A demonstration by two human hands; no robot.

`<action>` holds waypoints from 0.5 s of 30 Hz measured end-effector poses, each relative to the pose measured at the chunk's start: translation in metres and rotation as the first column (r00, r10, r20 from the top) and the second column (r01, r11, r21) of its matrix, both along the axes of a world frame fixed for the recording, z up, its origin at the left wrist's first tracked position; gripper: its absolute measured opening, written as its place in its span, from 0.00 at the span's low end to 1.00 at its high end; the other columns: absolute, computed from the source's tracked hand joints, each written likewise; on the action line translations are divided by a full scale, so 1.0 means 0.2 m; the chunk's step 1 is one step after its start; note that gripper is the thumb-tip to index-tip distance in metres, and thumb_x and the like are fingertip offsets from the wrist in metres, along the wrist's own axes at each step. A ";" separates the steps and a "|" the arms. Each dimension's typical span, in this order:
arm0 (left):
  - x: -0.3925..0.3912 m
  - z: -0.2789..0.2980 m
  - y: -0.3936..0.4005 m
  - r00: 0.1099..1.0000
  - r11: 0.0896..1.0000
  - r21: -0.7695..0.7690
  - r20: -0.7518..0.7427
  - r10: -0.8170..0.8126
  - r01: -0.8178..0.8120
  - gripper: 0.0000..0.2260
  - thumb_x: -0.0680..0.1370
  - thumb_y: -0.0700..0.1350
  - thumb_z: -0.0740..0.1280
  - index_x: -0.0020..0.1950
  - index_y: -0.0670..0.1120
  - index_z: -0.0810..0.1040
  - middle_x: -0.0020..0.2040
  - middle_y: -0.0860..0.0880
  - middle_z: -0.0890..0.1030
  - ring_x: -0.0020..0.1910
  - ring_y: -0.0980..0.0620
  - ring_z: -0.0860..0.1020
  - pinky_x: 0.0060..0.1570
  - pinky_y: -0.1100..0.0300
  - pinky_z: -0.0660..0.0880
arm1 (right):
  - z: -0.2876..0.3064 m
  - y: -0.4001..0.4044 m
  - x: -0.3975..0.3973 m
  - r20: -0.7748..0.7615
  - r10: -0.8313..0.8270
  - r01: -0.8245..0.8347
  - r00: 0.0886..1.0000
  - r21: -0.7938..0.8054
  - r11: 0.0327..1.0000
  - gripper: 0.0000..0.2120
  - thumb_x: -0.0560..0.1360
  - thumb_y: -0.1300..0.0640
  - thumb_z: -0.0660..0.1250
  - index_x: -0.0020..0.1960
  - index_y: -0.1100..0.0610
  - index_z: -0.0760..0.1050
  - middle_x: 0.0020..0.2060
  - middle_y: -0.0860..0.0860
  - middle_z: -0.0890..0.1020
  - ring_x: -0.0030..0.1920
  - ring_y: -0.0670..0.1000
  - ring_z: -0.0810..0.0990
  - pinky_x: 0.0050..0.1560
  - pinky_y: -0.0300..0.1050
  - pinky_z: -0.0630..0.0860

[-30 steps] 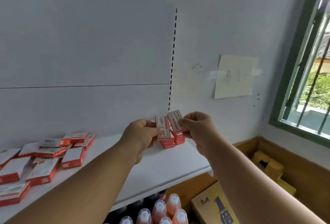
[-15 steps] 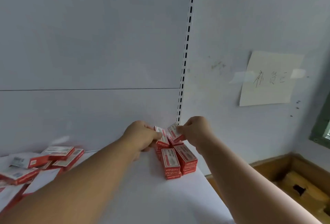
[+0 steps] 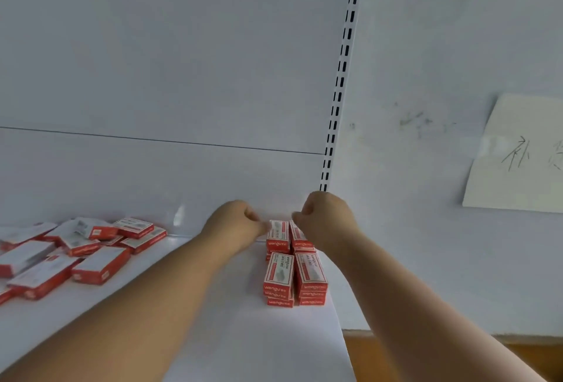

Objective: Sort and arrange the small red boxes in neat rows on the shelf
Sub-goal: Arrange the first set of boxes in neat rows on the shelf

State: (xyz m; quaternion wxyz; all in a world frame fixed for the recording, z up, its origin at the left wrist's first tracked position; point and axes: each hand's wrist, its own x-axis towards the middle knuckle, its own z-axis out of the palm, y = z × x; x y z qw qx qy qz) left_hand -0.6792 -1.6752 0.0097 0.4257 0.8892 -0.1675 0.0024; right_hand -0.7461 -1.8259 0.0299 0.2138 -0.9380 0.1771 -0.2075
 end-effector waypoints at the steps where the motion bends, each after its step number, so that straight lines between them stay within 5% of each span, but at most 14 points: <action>1: -0.02 0.00 0.02 0.999 1.000 0.019 0.037 0.019 -0.020 0.08 0.73 0.52 0.74 0.44 0.50 0.78 0.42 0.51 0.81 0.42 0.51 0.79 0.43 0.55 0.77 | 0.00 0.02 0.00 0.020 0.028 -0.028 0.999 -0.001 1.000 0.07 0.75 0.52 0.66 0.40 0.54 0.73 0.37 0.49 0.80 0.38 0.51 0.78 0.37 0.44 0.75; 6: -0.09 0.02 0.20 0.970 0.981 0.175 0.240 0.042 -0.085 0.07 0.75 0.53 0.70 0.48 0.54 0.75 0.41 0.55 0.78 0.40 0.55 0.77 0.35 0.60 0.70 | 0.04 0.20 0.04 0.057 0.181 -0.181 0.982 -0.017 0.983 0.08 0.75 0.49 0.66 0.40 0.51 0.71 0.37 0.47 0.78 0.39 0.49 0.77 0.37 0.43 0.73; 11: -0.12 -0.03 0.52 0.949 0.958 0.249 0.311 0.059 -0.141 0.04 0.76 0.51 0.68 0.48 0.54 0.74 0.39 0.56 0.79 0.40 0.54 0.78 0.40 0.59 0.76 | 0.06 0.50 0.10 0.016 0.276 -0.275 0.961 -0.053 0.960 0.08 0.75 0.49 0.66 0.42 0.52 0.73 0.37 0.47 0.78 0.39 0.50 0.77 0.32 0.39 0.67; 15: -0.06 -0.07 0.82 0.937 0.939 0.284 0.338 0.091 -0.194 0.04 0.75 0.48 0.66 0.47 0.56 0.74 0.43 0.55 0.79 0.41 0.53 0.78 0.42 0.61 0.74 | 0.04 0.80 0.20 -0.043 0.348 -0.351 0.936 -0.067 0.934 0.08 0.74 0.50 0.66 0.41 0.54 0.73 0.41 0.49 0.80 0.42 0.52 0.78 0.36 0.42 0.72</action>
